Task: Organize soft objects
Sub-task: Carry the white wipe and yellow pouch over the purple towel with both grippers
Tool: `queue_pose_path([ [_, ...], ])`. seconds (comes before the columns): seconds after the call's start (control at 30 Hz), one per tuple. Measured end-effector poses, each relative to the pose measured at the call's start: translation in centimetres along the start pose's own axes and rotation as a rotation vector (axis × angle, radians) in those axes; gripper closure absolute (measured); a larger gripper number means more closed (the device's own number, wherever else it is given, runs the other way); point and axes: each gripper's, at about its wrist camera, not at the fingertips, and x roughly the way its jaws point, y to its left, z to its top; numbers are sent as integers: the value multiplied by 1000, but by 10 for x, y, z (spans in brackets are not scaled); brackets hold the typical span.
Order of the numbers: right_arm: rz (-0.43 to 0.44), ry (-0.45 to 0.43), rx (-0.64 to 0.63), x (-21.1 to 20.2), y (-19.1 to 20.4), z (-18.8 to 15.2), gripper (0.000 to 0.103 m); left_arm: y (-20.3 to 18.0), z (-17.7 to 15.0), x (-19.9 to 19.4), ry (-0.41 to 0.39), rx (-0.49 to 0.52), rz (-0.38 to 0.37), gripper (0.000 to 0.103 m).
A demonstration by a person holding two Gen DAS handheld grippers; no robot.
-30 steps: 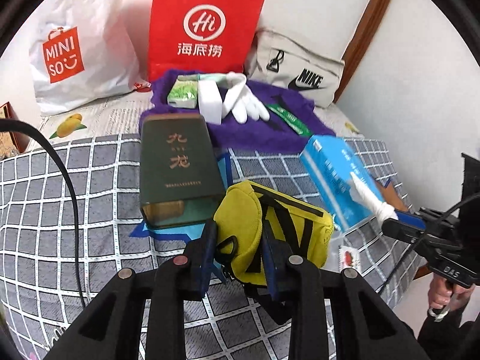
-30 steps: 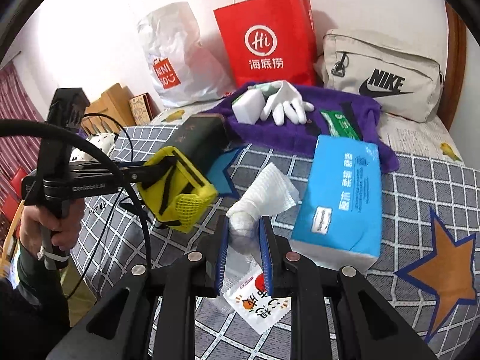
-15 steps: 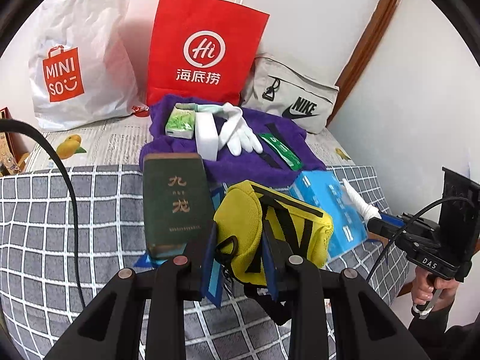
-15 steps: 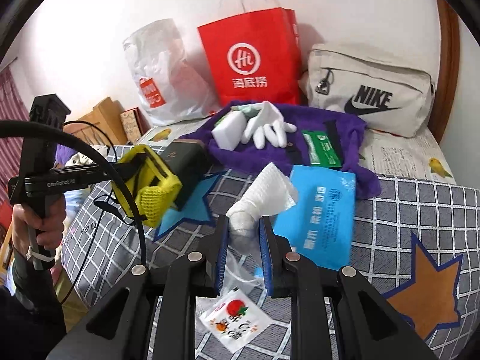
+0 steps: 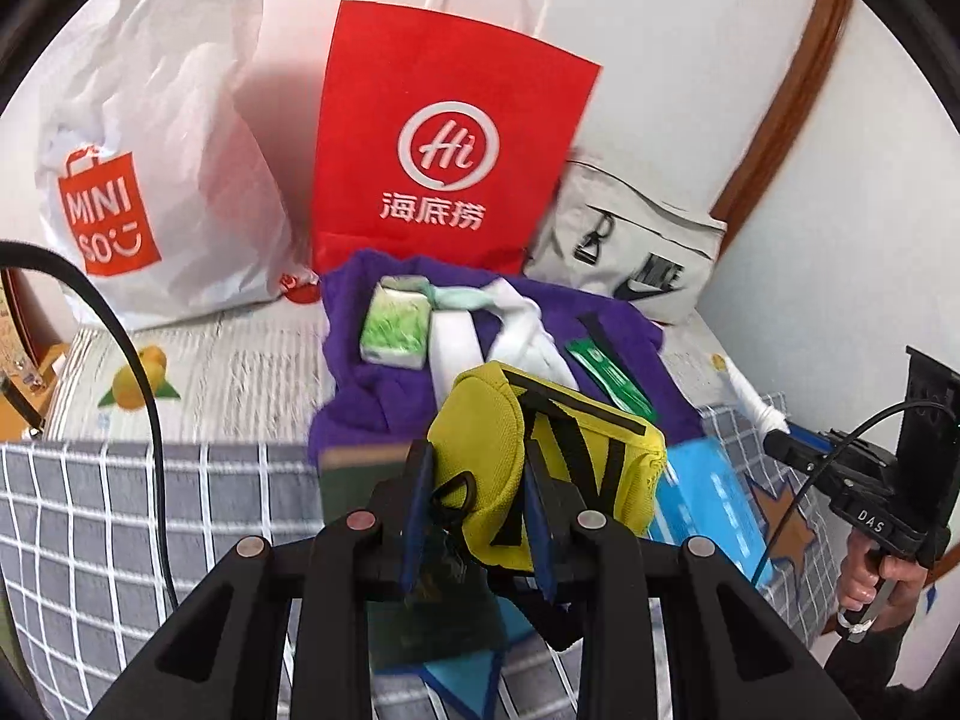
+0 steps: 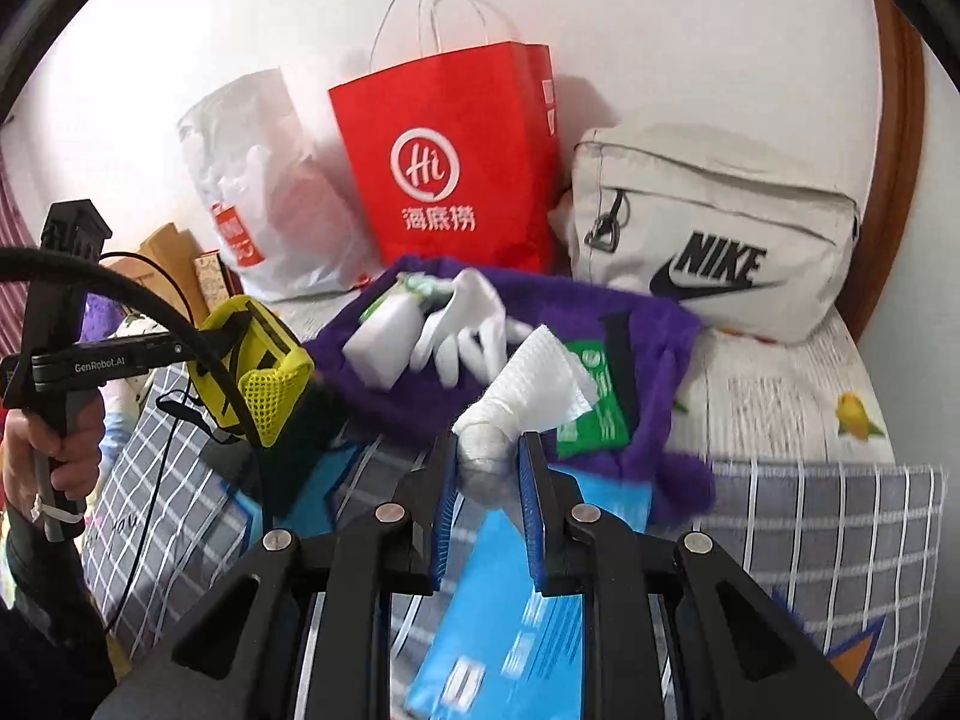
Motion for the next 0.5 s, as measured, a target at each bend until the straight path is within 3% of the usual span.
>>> queue_pose_path([
  [0.23,-33,10,-2,40,-16,44,83,-1,36,25,-6,4,19,76],
  [0.5,-7,40,18,84,-35,76,83,-23,65,55,3,47,-21,76],
])
